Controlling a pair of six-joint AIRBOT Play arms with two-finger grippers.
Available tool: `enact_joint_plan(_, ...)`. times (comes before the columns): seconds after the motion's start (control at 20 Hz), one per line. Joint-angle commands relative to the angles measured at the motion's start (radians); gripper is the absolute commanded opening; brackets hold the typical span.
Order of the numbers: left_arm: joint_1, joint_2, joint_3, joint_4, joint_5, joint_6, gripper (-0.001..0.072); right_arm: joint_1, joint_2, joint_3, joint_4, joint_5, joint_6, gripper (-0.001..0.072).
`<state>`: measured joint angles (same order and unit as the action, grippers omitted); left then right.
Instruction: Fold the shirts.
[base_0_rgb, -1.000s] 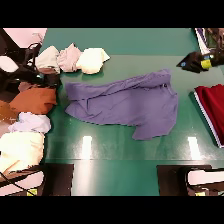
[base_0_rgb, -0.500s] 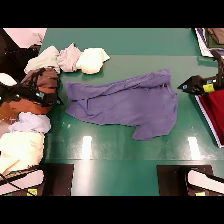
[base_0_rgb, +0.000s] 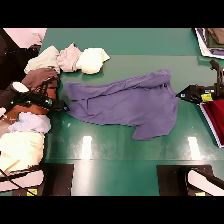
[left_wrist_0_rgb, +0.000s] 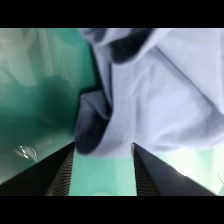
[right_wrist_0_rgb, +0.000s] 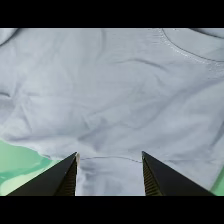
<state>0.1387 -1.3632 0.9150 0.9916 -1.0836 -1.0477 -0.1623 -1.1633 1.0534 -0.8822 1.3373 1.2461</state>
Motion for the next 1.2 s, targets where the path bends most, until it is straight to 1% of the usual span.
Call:
enact_joint_plan(0.0, -0.025, -0.028, -0.003, 0.020, 0.006, -0.027, 0.0440, -0.001, 0.042, -0.009, -0.002, -0.004, 0.002, 0.0447)
enact_joint_plan(0.1, -0.025, -0.029, -0.003, 0.028, 0.020, -0.035, 0.0436, -0.001, 0.057, -0.009, 0.000, -0.011, 0.002, 0.0447)
enact_joint_plan(0.15, -0.025, -0.029, -0.003, 0.019, 0.033, -0.053, 0.0339, -0.001, 0.061, -0.009, 0.000, -0.011, 0.002, 0.0447)
enact_joint_plan(0.2, -0.025, -0.029, -0.003, 0.014, 0.039, -0.062, 0.0131, -0.001, 0.061, -0.009, -0.001, -0.006, 0.002, 0.0447)
enact_joint_plan(0.25, -0.025, -0.029, 0.004, 0.014, 0.033, -0.065, 0.0025, -0.002, 0.061, -0.009, -0.004, 0.006, 0.002, 0.0447)
enact_joint_plan(0.3, -0.024, -0.027, 0.019, 0.015, 0.006, -0.076, 0.0023, -0.005, 0.061, -0.009, -0.009, 0.024, 0.002, 0.0447)
enact_joint_plan(0.35, -0.022, -0.026, 0.049, 0.016, -0.050, -0.079, 0.0023, -0.016, 0.061, -0.013, -0.018, 0.045, 0.003, 0.0447)
enact_joint_plan(0.4, -0.022, -0.012, 0.075, 0.023, -0.090, -0.079, 0.0022, -0.035, 0.062, -0.027, -0.034, 0.072, 0.023, 0.0447)
enact_joint_plan(0.5, -0.022, 0.066, 0.096, 0.026, -0.103, -0.079, 0.0022, -0.089, 0.064, -0.099, -0.103, 0.133, 0.066, 0.0447)
enact_joint_plan(0.55, -0.022, 0.113, 0.097, 0.026, -0.104, -0.078, 0.0023, -0.116, 0.067, -0.151, -0.154, 0.139, 0.090, 0.0447)
enact_joint_plan(0.65, -0.022, 0.181, 0.097, 0.024, -0.106, -0.078, 0.0024, -0.156, 0.068, -0.256, -0.175, 0.125, 0.096, 0.0448)
enact_joint_plan(0.7, -0.022, 0.199, 0.097, 0.025, -0.106, -0.078, 0.0023, -0.168, 0.066, -0.307, -0.175, 0.096, 0.095, 0.0448)
enact_joint_plan(0.85, -0.022, 0.213, 0.096, 0.023, -0.114, -0.079, 0.0024, -0.172, 0.058, -0.409, -0.154, -0.083, 0.095, 0.0448)
enact_joint_plan(0.9, -0.022, 0.213, 0.096, 0.022, -0.117, -0.079, 0.0024, -0.167, 0.047, -0.422, -0.135, -0.120, 0.090, 0.0448)
enact_joint_plan(1.05, -0.022, 0.213, 0.096, 0.022, -0.127, -0.079, 0.0024, -0.118, -0.037, -0.423, -0.057, -0.156, 0.058, 0.0448)
enact_joint_plan(1.15, -0.022, 0.213, 0.096, 0.022, -0.144, -0.079, 0.0024, -0.058, -0.093, -0.423, -0.051, -0.201, 0.053, 0.0447)
